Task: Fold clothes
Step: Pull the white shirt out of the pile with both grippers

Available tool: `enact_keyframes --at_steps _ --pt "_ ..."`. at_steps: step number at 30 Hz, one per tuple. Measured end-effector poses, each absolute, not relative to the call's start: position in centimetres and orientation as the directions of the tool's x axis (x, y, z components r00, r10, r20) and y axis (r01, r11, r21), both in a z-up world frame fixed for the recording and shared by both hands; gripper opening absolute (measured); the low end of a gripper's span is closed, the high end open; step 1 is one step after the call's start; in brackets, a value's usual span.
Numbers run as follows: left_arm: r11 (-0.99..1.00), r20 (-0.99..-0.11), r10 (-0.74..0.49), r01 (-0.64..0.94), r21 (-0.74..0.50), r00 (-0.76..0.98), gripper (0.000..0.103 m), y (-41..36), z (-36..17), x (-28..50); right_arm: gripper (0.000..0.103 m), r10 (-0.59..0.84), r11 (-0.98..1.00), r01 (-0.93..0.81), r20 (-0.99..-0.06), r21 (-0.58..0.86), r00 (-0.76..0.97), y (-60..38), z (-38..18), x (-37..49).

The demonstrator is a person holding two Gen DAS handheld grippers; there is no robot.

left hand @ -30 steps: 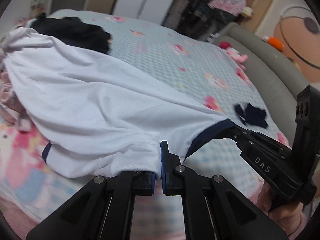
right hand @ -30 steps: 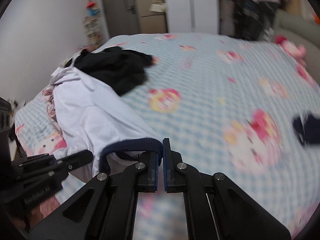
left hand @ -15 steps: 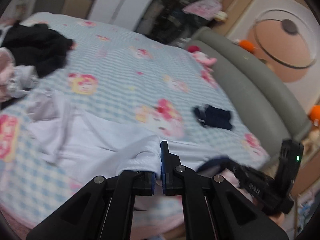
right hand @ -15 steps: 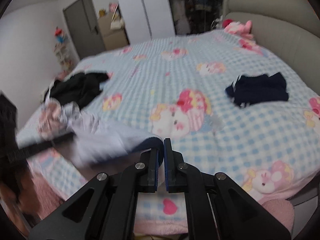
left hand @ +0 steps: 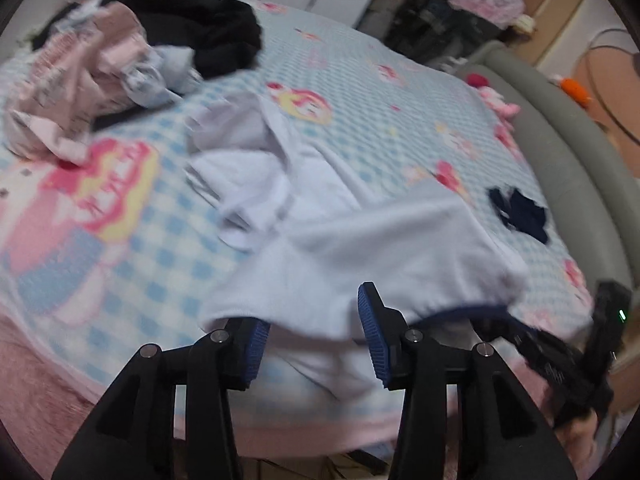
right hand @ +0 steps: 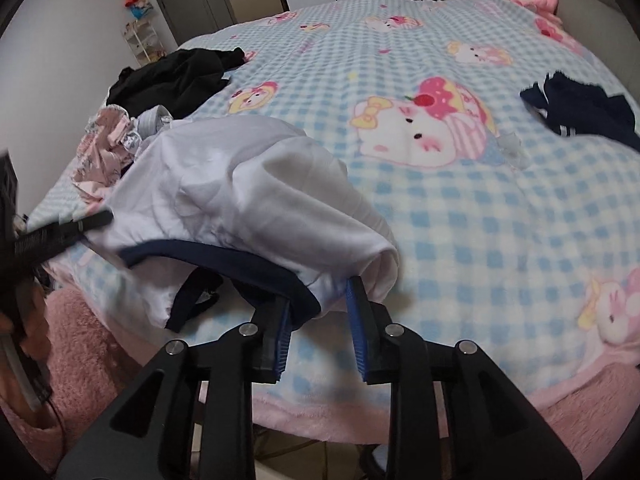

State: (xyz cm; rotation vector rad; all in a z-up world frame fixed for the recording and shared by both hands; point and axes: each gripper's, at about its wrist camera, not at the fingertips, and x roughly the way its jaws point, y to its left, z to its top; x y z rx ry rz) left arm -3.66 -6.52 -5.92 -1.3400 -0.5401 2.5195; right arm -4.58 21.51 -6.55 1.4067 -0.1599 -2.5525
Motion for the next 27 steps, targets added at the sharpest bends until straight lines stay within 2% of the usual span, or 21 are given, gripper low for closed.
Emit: enact_keyframes --at_steps 4,6,8,12,13,14,18,20,24,27 --pt "-0.918 -0.755 0.381 -0.120 -0.379 -0.534 0.048 -4.1 -6.9 -2.1 0.029 -0.202 -0.979 0.138 -0.798 0.150 -0.568 21.9 -5.2 -4.3" --pt "-0.920 -0.767 0.387 -0.157 -0.359 -0.513 0.048 -2.6 -7.3 -2.2 0.043 -0.198 -0.980 0.143 -0.781 0.139 -0.592 21.8 -4.2 -4.3" --pt "-0.923 -0.771 0.383 -0.184 -0.337 -0.508 0.048 -1.3 -7.3 -2.5 0.048 -0.190 -0.980 0.165 -0.770 0.112 -0.609 21.2 -3.7 -4.6" --pt "-0.959 -0.792 0.282 -0.188 -0.213 -0.541 0.048 0.3 -7.3 -4.8 0.047 -0.176 -0.972 0.232 -0.756 0.033 -0.631 19.5 -3.9 -6.3" --pt "-0.970 -0.799 0.243 -0.164 -0.181 -0.551 0.048 0.0 -7.2 -5.8 0.044 -0.161 -0.973 0.230 -0.765 0.016 -0.624 19.4 -4.3 -7.0" --pt "-0.978 -0.799 0.207 -0.130 -0.161 -0.565 0.048 -0.5 -6.8 -6.6 0.035 -0.136 -0.977 0.214 -0.776 0.002 -0.615 19.5 -4.7 -7.8" --pt "-0.985 -0.751 0.127 0.005 -0.171 -0.648 0.048 -3.7 -4.3 -7.9 0.034 -0.107 -0.991 0.131 -0.766 0.029 -0.634 21.4 -4.1 -8.6" --pt "-0.979 -0.743 0.162 -0.011 -0.203 -0.649 0.048 -4.6 -3.7 -7.8 0.035 -0.081 -0.995 0.092 -0.748 0.026 -0.659 22.4 -3.6 -8.5" --pt "-0.959 -0.728 0.283 -0.172 -0.226 -0.624 0.048 -2.6 -3.6 -4.9 0.036 -0.086 -0.996 0.043 -0.759 0.076 -0.645 24.6 -3.7 -8.1" --pt "-0.927 -0.757 0.372 -0.260 -0.271 -0.537 0.050 0.0 -5.3 -3.7 0.036 -0.116 -0.992 0.041 -0.778 0.116 -0.617 25.2 -4.5 -7.4"
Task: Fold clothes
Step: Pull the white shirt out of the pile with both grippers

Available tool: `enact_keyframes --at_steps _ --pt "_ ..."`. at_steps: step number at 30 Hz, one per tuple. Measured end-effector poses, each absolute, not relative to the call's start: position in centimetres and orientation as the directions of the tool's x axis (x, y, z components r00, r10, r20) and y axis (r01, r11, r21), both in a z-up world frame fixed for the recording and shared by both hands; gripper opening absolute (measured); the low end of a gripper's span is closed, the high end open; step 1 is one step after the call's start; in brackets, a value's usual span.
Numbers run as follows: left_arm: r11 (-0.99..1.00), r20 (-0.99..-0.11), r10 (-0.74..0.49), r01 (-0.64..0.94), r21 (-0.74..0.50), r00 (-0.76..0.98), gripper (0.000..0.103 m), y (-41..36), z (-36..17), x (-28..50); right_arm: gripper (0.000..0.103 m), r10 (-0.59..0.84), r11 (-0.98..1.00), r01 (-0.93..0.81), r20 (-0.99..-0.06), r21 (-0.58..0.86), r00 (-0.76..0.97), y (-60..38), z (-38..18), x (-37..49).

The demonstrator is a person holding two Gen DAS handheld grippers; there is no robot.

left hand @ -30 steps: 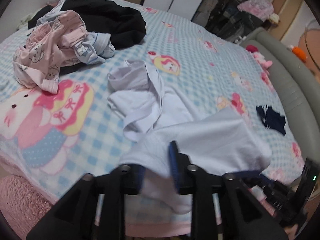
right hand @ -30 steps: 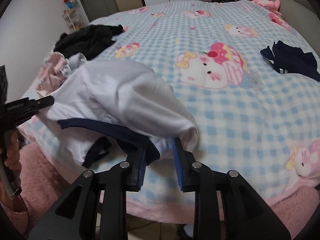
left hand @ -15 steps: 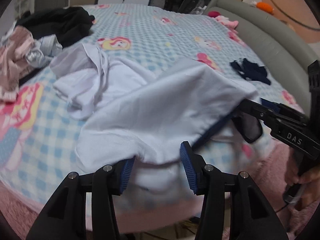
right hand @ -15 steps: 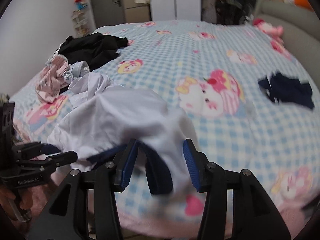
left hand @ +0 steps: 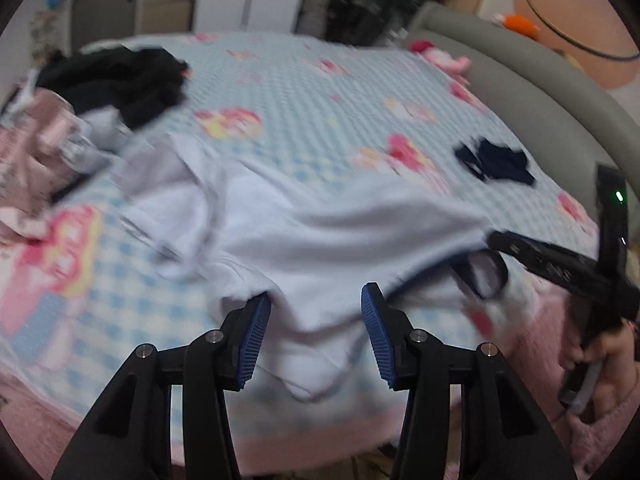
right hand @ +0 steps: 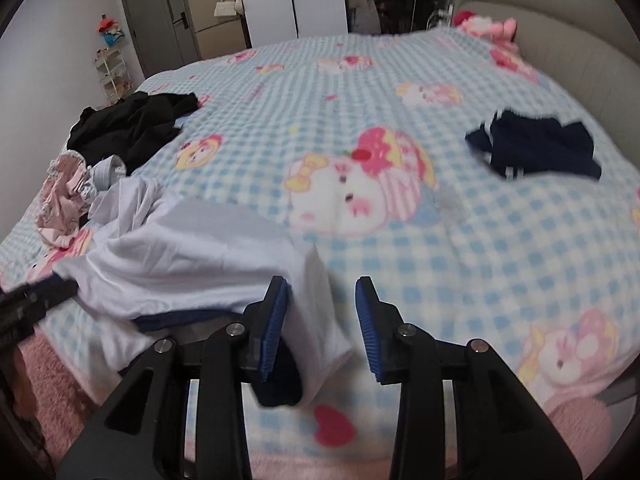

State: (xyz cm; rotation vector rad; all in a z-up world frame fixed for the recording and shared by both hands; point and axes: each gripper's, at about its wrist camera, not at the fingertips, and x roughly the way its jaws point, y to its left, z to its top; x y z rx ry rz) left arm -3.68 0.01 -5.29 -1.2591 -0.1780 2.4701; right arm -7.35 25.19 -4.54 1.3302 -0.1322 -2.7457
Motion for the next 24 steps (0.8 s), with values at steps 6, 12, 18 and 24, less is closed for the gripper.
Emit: enact_keyframes --at_steps 6,12,18,24 --pt "-0.926 -0.834 0.337 -0.313 -0.210 -0.438 0.051 4.4 -9.4 -4.7 0.036 -0.148 -0.989 0.075 -0.823 0.128 -0.548 24.6 -6.9 -5.7" --pt "-0.967 -0.809 0.229 -0.220 -0.127 -0.542 0.050 3.8 -7.6 -7.2 0.036 -0.085 -0.996 0.058 -0.845 0.064 -0.529 24.6 -7.3 -5.5" --pt "-0.987 -0.718 0.155 -0.081 -0.136 -0.679 0.051 0.4 -2.5 -10.2 0.040 -0.078 -0.997 0.048 -0.840 0.062 -0.538 24.8 -6.6 -6.1" --pt "-0.961 -0.749 0.278 -0.160 -0.227 -0.602 0.051 0.8 -3.9 -7.5 0.041 -0.066 -0.998 0.023 -0.836 0.063 -0.545 25.0 -6.6 -6.6"
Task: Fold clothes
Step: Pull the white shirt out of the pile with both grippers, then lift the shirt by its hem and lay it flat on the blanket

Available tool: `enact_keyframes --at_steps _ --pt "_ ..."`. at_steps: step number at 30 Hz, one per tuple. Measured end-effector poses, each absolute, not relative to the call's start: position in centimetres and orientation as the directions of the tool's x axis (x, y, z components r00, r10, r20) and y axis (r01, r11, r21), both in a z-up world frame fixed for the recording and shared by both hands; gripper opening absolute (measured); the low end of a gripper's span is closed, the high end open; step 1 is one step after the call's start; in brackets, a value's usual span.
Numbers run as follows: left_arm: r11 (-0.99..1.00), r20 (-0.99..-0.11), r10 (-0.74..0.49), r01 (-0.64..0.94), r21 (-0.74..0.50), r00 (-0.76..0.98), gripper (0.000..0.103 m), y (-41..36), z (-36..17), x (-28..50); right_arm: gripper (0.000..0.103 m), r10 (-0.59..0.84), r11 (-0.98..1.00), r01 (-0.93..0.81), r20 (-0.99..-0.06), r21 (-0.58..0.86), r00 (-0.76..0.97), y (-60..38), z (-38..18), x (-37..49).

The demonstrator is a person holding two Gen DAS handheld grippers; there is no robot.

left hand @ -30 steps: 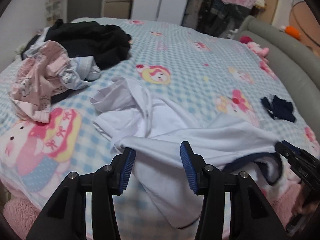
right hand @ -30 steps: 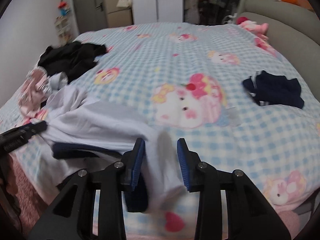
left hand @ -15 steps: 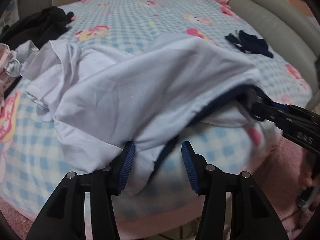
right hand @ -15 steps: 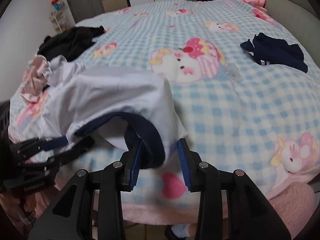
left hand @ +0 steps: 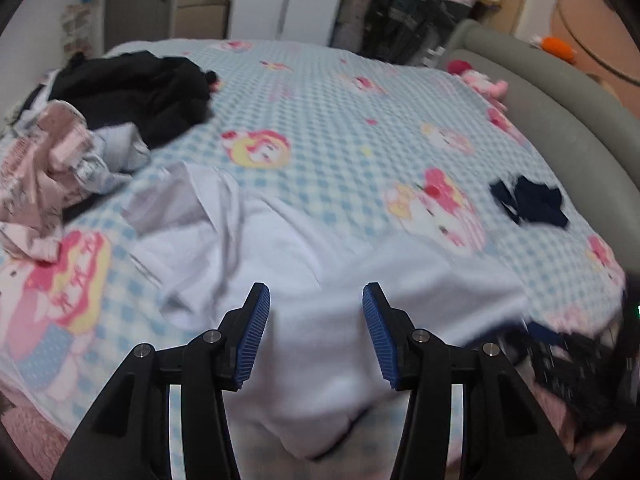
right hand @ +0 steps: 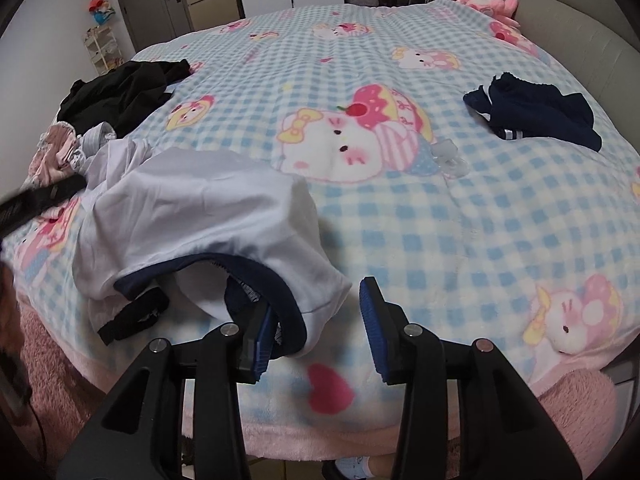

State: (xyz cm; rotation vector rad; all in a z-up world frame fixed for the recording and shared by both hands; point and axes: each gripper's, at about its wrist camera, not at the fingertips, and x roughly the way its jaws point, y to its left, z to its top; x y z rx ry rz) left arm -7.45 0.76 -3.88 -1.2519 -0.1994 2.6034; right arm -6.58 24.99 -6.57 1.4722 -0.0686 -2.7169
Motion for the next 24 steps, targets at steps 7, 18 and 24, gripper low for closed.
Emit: enact_keyframes --at_steps 7,18,24 --pt "-0.900 -0.819 0.380 -0.376 -0.220 -0.430 0.051 5.4 -7.4 -3.8 0.041 -0.063 -0.998 0.021 -0.840 0.061 -0.539 25.1 -6.7 -6.7" --pt "-0.951 -0.783 0.304 -0.224 -0.214 -0.543 0.032 4.7 -6.6 -8.2 0.042 -0.065 -0.997 0.012 -0.835 0.070 -0.546 25.8 -6.1 -6.4" --pt "-0.979 -0.752 0.203 -0.111 -0.172 -0.627 0.034 3.3 -5.5 -8.9 0.055 -0.068 -0.997 0.017 -0.835 0.070 -0.546 25.6 -6.7 -7.1"
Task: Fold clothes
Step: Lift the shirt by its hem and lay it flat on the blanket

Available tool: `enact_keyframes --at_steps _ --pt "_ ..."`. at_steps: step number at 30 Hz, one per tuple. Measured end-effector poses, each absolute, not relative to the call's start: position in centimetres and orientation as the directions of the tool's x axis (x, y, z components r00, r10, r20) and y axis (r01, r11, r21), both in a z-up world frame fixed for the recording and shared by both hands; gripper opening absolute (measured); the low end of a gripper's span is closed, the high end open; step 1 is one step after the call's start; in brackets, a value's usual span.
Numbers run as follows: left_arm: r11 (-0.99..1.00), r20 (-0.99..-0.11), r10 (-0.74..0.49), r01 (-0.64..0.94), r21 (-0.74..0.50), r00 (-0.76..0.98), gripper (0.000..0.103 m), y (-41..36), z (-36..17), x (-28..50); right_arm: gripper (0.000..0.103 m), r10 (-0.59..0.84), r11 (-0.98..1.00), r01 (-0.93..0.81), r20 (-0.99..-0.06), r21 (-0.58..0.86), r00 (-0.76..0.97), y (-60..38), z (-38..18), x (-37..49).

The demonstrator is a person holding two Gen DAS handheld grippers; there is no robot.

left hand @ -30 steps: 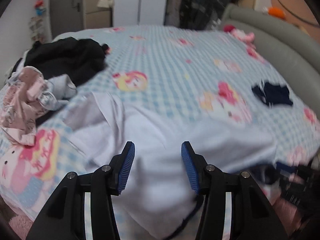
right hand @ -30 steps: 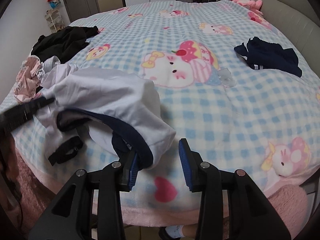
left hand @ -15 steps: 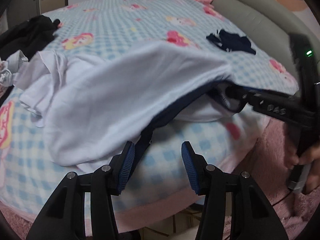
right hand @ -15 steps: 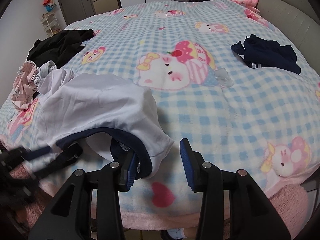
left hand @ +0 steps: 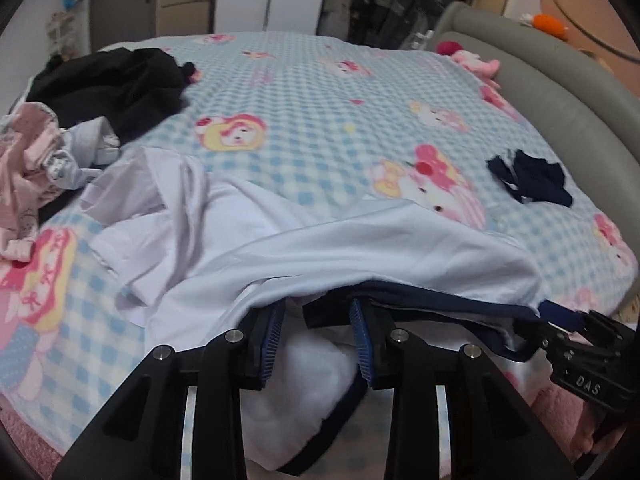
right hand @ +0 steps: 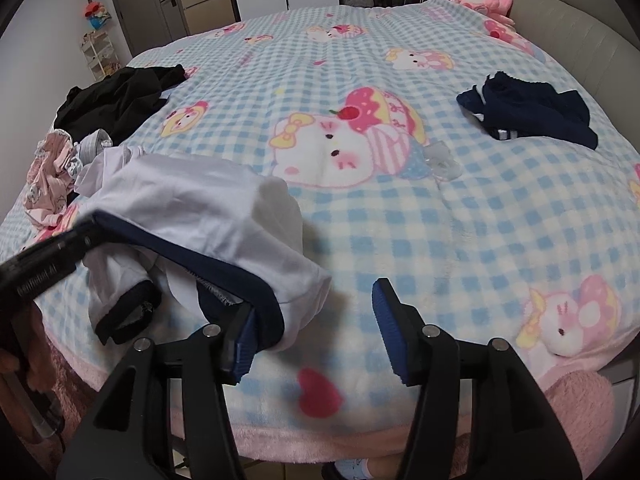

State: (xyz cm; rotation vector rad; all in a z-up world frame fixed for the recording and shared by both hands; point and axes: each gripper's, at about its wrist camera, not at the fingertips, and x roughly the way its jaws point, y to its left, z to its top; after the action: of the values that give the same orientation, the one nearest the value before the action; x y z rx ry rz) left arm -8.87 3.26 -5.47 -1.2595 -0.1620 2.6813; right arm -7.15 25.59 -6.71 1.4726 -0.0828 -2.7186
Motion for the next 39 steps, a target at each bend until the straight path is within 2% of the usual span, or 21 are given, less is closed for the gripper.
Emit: enact_keyframes --at_steps 3,5,9,11,12,13,14,15,16,20,24,28,31,32,35,37,39 --pt "-0.981 -0.738 0.175 -0.048 -0.190 -0.652 0.040 1.2 -5.2 -8.8 0.055 -0.053 -0.998 0.013 -0.842 0.055 -0.536 25.5 -7.3 -7.5" --pt "-0.971 -0.729 0.193 -0.019 -0.240 -0.657 0.059 -0.1 -5.2 -8.9 0.055 -0.061 -0.998 0.007 -0.837 0.067 -0.544 25.8 -7.1 -7.5" --pt "-0.966 -0.754 0.189 0.018 -0.257 -0.629 0.060 -1.1 -6.1 -9.3 0.057 -0.134 -0.991 0.064 -0.815 0.118 -0.564 25.4 -6.1 -8.0" --pt "-0.966 -0.771 0.211 -0.008 -0.259 -0.601 0.054 -0.6 -6.8 -9.5 0.057 -0.182 -0.983 0.115 -0.798 0.142 -0.575 24.3 -5.6 -8.5" --pt "-0.965 -0.778 0.222 -0.020 -0.260 -0.587 0.045 -0.4 -7.2 -9.7 0.057 -0.191 -0.981 0.133 -0.795 0.139 -0.576 23.8 -5.8 -9.0" --pt "-0.965 -0.786 0.233 -0.033 -0.261 -0.573 0.023 -0.1 -7.5 -9.8 0.056 -0.198 -0.979 0.149 -0.794 0.136 -0.575 23.3 -6.0 -9.5" --pt "-0.967 -0.790 0.231 -0.043 -0.252 -0.567 0.015 0.1 -7.6 -9.8 0.042 -0.193 -0.980 0.151 -0.805 0.129 -0.561 23.0 -6.3 -10.1" --pt "-0.976 -0.787 0.200 -0.044 -0.215 -0.584 0.013 0.2 -6.9 -9.9 0.009 -0.196 -0.979 0.151 -0.819 0.136 -0.540 22.8 -6.6 -10.7" --pt "-0.982 -0.780 0.175 -0.048 -0.183 -0.601 0.007 0.2 -6.0 -10.0 0.007 -0.204 -0.978 0.148 -0.822 0.147 -0.531 22.9 -6.4 -11.1" --pt "-0.989 -0.699 0.146 -0.100 -0.107 -0.700 0.006 0.3 1.4 -12.8 0.007 -0.156 -0.985 0.153 -0.754 0.074 -0.639 23.5 -1.2 -12.8" --pt "-0.992 -0.530 0.110 -0.122 -0.012 -0.841 0.005 0.9 13.4 -15.5 0.007 -0.135 -0.988 0.154 -0.657 0.029 -0.742 23.4 6.6 -15.6" --pt "-0.991 -0.341 0.124 -0.136 0.010 -0.932 0.005 0.5 25.2 -15.3 0.007 -0.142 -0.987 0.158 -0.476 0.006 -0.868 22.6 17.0 -15.8" --pt "-0.985 -0.285 0.153 -0.168 0.031 -0.946 0.005 -0.1 29.1 -13.6 0.007 -0.157 -0.987 0.162 -0.323 0.013 -0.933 22.3 24.5 -14.8" --pt "-0.983 -0.278 0.164 -0.180 0.033 -0.946 0.005 -0.4 29.3 -12.8 0.007 -0.167 -0.985 0.170 -0.312 0.017 -0.935 22.3 24.7 -14.0" --pt "-0.974 -0.348 0.201 -0.223 0.024 -0.916 0.005 -1.1 24.9 -10.5 0.010 -0.196 -0.980 0.196 -0.285 0.028 -0.938 22.1 25.0 -11.7" --pt "-0.972 -0.472 0.204 -0.236 0.008 -0.858 0.005 -1.2 18.7 -9.9 0.010 -0.218 -0.976 0.212 -0.364 0.058 -0.905 22.0 20.6 -10.5" --pt "-0.972 -0.618 0.210 -0.230 -0.048 -0.758 0.005 -1.4 11.1 -10.2 0.010 -0.236 -0.972 0.210 -0.485 0.109 -0.842 21.8 14.3 -10.0"
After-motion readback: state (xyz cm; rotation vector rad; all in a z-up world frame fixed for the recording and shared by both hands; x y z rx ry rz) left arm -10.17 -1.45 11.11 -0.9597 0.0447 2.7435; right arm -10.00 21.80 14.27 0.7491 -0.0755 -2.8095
